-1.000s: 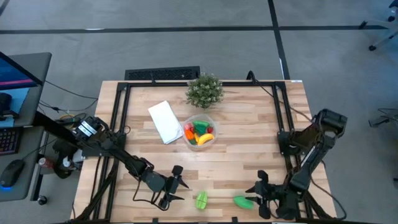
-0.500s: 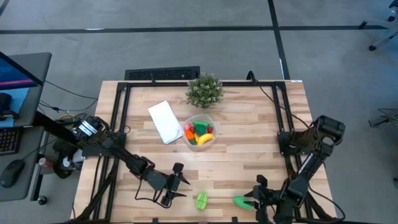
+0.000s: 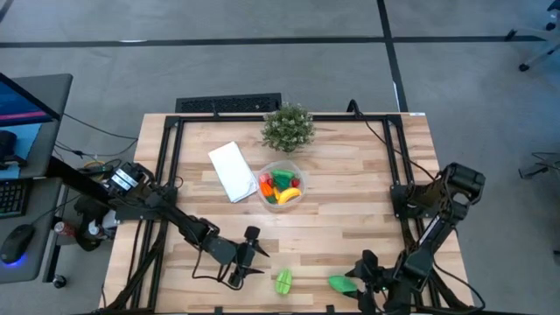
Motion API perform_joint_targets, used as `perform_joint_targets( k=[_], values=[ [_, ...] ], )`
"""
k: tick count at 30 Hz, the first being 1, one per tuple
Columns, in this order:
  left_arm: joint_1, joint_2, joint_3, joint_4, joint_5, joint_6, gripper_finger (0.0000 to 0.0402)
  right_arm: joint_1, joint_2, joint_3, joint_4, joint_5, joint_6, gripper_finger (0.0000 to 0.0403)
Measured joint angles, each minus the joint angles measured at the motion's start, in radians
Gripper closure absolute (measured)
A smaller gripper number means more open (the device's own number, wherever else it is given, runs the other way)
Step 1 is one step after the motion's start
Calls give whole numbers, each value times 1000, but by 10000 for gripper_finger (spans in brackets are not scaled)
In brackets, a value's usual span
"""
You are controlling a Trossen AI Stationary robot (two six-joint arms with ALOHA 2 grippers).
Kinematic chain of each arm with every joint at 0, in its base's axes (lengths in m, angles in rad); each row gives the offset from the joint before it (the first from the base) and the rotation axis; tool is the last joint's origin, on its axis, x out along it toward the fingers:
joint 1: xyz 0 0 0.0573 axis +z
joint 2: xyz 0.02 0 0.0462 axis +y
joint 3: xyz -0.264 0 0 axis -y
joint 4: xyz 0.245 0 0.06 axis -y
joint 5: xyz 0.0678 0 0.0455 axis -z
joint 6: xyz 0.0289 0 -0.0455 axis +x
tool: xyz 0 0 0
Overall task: Pick and placing Produce into tupperware
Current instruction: Put the green corn into the transparent bin
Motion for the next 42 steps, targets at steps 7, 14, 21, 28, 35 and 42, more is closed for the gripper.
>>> perform_joint_targets(
  k=[7, 14, 21, 28, 35, 42],
  values=[
    [8, 0, 0, 0, 0, 3, 168, -18, 3, 0, 3, -25, -2, 101],
    [8, 0, 0, -13, 0, 3, 168, -47, 91, -1, 39, -123, -8, 101],
    [8, 0, -1, -15, -1, 2, 168, -60, 109, 0, 58, -140, -10, 101],
    [8, 0, -1, -17, -1, 2, 168, -63, 111, 0, 55, -134, -9, 101],
    [8, 0, -1, -19, -1, 1, 168, -62, 111, 0, 54, -133, -9, 103],
    [8, 0, -1, -24, -1, -2, 168, -63, 113, 0, 45, -129, -10, 149]
  ],
)
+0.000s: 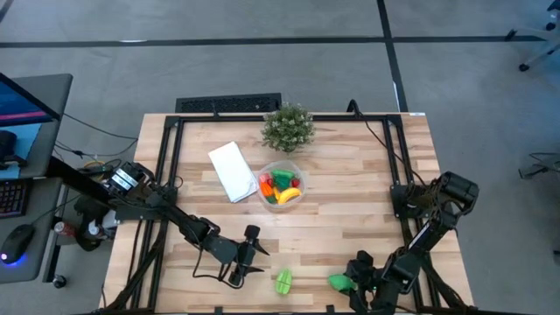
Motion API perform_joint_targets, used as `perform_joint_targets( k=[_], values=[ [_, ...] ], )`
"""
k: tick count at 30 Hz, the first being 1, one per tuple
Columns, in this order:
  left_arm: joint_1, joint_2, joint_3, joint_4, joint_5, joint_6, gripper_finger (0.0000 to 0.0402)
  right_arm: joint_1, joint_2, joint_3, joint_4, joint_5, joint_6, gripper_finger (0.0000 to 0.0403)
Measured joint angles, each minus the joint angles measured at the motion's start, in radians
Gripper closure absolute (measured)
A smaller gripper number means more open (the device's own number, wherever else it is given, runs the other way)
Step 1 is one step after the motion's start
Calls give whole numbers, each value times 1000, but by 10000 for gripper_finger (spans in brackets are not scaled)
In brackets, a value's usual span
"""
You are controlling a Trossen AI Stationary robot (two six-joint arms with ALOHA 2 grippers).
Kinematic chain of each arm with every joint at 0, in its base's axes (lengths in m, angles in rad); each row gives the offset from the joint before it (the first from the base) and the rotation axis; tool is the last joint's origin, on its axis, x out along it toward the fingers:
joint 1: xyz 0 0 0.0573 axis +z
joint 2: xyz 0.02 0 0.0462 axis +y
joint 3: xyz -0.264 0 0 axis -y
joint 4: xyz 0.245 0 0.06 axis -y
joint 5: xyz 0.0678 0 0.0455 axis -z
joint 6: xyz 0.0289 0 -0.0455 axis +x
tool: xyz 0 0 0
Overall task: Pick and placing Produce into tupperware
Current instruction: Put the green corn into the transparent bin
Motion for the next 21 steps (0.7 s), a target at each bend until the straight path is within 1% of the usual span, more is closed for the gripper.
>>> perform_joint_targets(
  k=[3, 7, 16, 21],
  values=[
    [0, 0, 0, 0, 0, 0, 168, 0, 2, 0, 5, 1, 0, 164],
    [0, 0, 0, 0, 0, 0, 168, -1, 2, 0, 8, 0, 0, 173],
    [0, 0, 0, 1, 0, -1, 168, -2, 2, 0, 10, 0, -18, 173],
    [0, 0, 0, 2, -3, -1, 168, -5, 3, 0, 14, 26, -45, 173]
  ],
)
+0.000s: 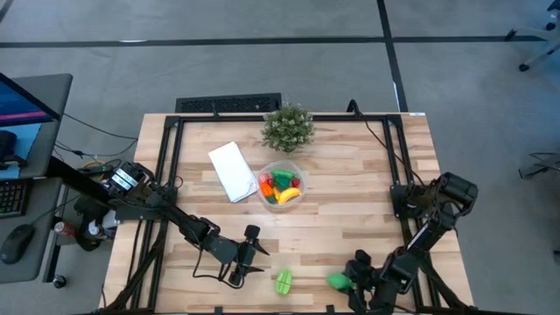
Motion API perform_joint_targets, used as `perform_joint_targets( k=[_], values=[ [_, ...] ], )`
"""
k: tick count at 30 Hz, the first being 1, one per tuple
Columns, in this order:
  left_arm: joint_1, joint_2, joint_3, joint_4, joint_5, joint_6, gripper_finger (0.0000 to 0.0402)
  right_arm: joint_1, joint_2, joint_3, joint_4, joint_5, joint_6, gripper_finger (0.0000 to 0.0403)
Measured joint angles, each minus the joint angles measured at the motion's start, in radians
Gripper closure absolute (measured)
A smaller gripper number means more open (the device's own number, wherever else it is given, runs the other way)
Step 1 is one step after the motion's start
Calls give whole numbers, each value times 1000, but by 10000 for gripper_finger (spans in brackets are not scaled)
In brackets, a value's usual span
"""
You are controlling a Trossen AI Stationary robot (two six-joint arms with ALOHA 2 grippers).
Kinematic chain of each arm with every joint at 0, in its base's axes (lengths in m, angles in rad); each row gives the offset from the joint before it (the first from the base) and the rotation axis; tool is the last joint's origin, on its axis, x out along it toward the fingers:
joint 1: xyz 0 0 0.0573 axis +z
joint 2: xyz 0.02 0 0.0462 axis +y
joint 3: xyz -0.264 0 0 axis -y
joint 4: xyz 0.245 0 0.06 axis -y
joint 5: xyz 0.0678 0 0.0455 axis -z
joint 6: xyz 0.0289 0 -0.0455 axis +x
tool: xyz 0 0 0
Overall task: Pick and placing Produce into tupperware
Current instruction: Put the green corn into the transparent bin
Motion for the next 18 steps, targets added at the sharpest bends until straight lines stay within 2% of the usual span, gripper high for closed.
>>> perform_joint_targets(
  k=[9, 18],
  values=[
    [0, 0, 0, 0, -3, 0, 168, -54, 0, 0, 3, 25, -127, 172],
    [0, 0, 0, -1, -2, 0, 168, -148, -31, -1, 2, 30, -327, 172]
  ],
)
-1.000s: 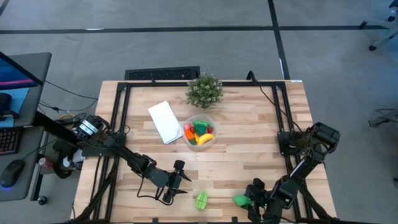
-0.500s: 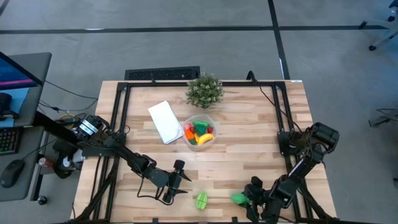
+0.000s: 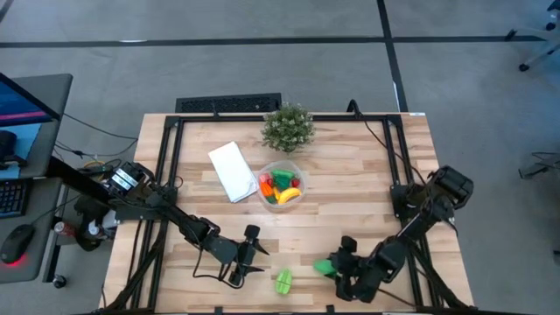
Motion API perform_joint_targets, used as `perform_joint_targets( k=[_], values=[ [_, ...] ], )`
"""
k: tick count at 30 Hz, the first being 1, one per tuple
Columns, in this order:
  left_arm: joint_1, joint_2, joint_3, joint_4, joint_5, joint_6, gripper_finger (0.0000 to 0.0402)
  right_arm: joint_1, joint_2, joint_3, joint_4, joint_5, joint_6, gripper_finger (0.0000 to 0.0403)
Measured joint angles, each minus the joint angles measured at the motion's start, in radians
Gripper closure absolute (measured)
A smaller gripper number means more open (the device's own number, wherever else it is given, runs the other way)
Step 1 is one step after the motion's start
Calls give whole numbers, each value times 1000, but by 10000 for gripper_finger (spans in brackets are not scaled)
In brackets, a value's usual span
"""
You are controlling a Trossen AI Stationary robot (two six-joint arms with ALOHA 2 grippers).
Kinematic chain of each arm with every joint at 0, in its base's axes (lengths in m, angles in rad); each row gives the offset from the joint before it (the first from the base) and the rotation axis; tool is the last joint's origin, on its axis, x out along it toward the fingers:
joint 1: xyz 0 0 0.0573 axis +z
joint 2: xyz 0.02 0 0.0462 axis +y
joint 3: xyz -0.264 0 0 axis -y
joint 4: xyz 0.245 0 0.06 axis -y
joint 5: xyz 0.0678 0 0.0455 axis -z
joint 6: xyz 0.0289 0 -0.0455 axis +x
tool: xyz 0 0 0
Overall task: Pick and placing Produce into tupperware
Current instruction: Put the green corn into the transparent bin
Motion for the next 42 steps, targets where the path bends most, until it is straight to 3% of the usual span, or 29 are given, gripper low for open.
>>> perform_joint_targets(
  k=[9, 24, 42],
  values=[
    [0, 0, 0, -20, 0, -9, 168, -62, -107, 0, -11, 65, -217, 172],
    [-2, 0, 0, -25, 8, -24, 168, -172, -236, 0, -77, 299, -545, 172],
    [-2, 0, 0, -47, 7, -26, 168, -510, -235, 0, 62, 303, -838, 172]
  ],
)
